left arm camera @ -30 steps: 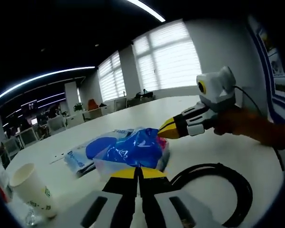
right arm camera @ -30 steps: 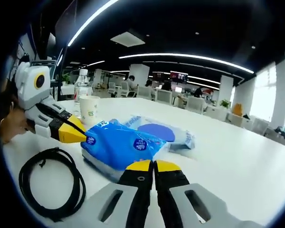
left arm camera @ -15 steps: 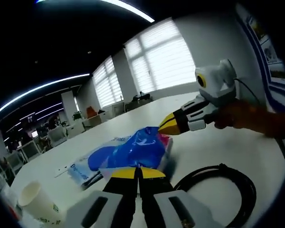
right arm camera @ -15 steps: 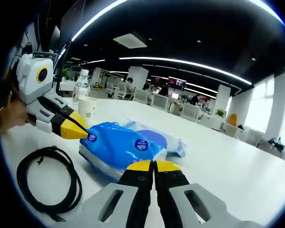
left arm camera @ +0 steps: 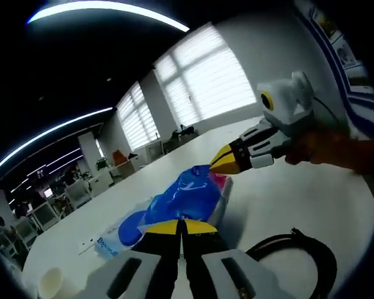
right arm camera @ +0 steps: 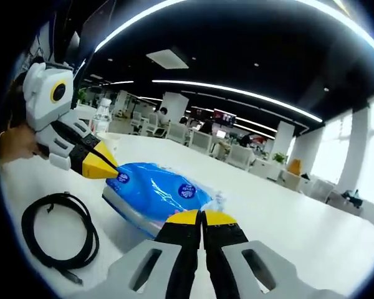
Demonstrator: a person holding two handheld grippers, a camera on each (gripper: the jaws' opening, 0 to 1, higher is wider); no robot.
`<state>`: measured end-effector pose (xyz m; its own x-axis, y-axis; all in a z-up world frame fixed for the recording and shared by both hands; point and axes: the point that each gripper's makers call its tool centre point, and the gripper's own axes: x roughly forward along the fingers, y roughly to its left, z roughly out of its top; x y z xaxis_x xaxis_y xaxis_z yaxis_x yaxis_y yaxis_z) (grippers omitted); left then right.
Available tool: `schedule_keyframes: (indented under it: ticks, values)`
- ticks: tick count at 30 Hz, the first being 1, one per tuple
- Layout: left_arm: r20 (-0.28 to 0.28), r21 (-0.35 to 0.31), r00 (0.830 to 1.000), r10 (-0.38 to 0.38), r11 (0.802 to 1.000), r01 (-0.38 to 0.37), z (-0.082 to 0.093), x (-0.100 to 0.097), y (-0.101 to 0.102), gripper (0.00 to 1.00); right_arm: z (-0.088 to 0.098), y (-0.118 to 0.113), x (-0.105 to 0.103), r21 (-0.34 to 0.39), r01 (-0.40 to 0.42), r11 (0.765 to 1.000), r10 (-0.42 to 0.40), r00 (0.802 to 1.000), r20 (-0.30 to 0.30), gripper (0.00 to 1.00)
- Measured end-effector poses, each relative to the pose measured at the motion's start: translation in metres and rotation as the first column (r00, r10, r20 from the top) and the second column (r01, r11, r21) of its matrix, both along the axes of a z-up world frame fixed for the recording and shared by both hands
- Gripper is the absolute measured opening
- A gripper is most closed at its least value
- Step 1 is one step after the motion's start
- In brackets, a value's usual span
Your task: Arrange the tabletop items into an orderly group along one side of the table until the central work area is clear of visible clutter.
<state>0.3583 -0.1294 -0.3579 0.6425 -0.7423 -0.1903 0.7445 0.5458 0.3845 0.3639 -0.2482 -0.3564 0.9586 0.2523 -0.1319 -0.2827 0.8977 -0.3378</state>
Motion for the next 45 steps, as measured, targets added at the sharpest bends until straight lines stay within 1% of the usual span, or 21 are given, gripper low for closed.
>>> schedule_keyframes:
  ticks: [2, 4, 9, 16, 21, 27, 32, 34, 37, 45]
  values:
    - [-0.010, -0.010, 1.000, -0.020, 1.000, 0.020, 0.001, -0.001, -0.008, 0.00, 0.001, -0.007, -0.003, -0.012, 0.008, 1.000, -0.008, 1.000, -0.002, 0.00]
    - [-0.004, -0.007, 1.000, -0.031, 1.000, 0.031, 0.003, -0.002, -0.015, 0.00, 0.003, -0.016, -0.005, -0.016, 0.014, 1.000, -0.014, 1.000, -0.003, 0.00]
    - [0.007, 0.000, 0.998, -0.058, 0.998, 0.058, 0.008, -0.002, -0.034, 0.00, 0.012, -0.034, -0.009, -0.035, 0.051, 0.998, -0.050, 0.999, 0.019, 0.00]
    - [0.008, 0.011, 0.996, -0.091, 0.996, 0.091, 0.007, -0.004, -0.055, 0.00, 0.015, -0.054, -0.017, -0.050, 0.086, 0.995, -0.084, 0.996, 0.027, 0.00]
    - [0.018, 0.012, 0.994, -0.111, 0.994, 0.111, 0.010, -0.008, -0.069, 0.00, 0.018, -0.069, -0.023, -0.055, 0.111, 0.992, -0.109, 0.993, 0.034, 0.00]
    - [0.026, 0.019, 0.992, -0.125, 0.992, 0.124, 0.012, -0.009, -0.082, 0.00, 0.020, -0.080, -0.027, -0.056, 0.130, 0.990, -0.128, 0.991, 0.046, 0.00]
    - [0.018, 0.012, 0.991, -0.132, 0.991, 0.131, 0.010, -0.010, -0.095, 0.00, 0.018, -0.092, -0.030, -0.056, 0.155, 0.986, -0.152, 0.987, 0.050, 0.00]
    - [0.019, 0.020, 0.990, -0.141, 0.990, 0.140, 0.007, -0.011, -0.103, 0.00, 0.016, -0.101, -0.033, -0.049, 0.166, 0.985, -0.164, 0.985, 0.049, 0.00]
    - [0.015, 0.025, 0.988, -0.150, 0.988, 0.150, 0.004, -0.011, -0.110, 0.00, 0.011, -0.107, -0.034, -0.041, 0.172, 0.984, -0.170, 0.985, 0.043, 0.00]
    - [0.009, 0.042, 0.987, -0.162, 0.986, 0.162, -0.006, -0.012, -0.129, 0.00, 0.000, -0.124, -0.037, -0.055, 0.201, 0.978, -0.199, 0.979, 0.031, 0.00]
